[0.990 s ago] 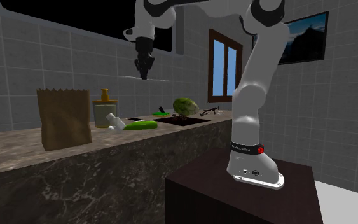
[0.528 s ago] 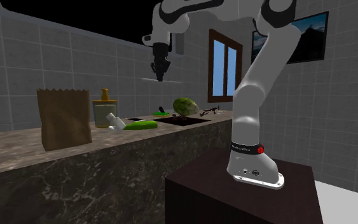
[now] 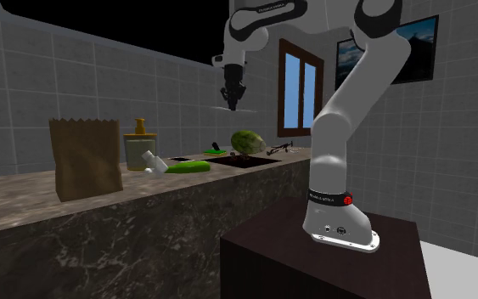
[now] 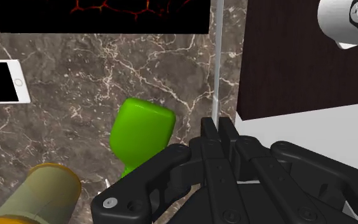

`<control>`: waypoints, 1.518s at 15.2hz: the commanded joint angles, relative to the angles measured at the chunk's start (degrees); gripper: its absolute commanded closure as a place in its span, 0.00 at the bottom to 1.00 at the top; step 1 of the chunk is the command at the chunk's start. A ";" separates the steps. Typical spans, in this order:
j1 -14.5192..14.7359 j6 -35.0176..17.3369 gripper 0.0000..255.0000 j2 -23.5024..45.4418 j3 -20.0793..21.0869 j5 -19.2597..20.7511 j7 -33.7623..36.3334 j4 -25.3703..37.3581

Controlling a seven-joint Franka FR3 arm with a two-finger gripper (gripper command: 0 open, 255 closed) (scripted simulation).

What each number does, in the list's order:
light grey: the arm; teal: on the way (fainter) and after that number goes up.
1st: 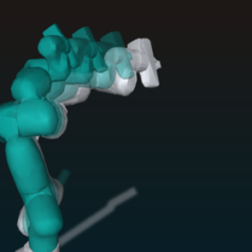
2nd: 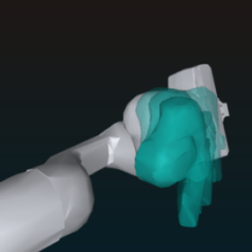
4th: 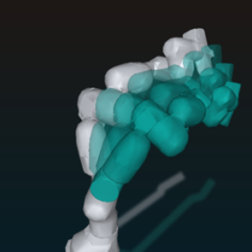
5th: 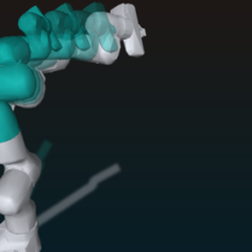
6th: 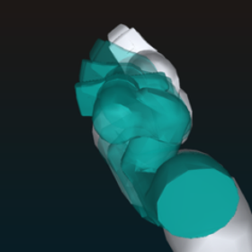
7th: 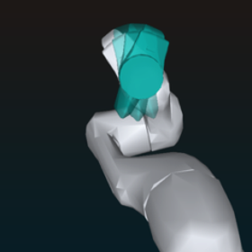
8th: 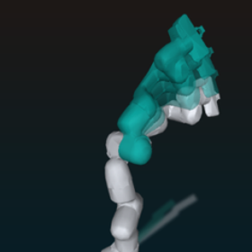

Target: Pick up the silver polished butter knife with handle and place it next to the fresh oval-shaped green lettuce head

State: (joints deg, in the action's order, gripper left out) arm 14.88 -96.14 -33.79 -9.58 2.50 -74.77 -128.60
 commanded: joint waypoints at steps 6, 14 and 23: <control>-3.54 1.68 1.00 -2.32 -7.59 4.59 -9.36 -0.31; -6.58 2.47 1.00 -0.42 -17.15 9.19 -20.70 3.43; -7.57 2.26 1.00 6.95 -29.51 11.22 -34.62 12.25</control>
State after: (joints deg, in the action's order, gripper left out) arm 7.32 -93.66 -28.01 -37.35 13.65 -107.40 -117.50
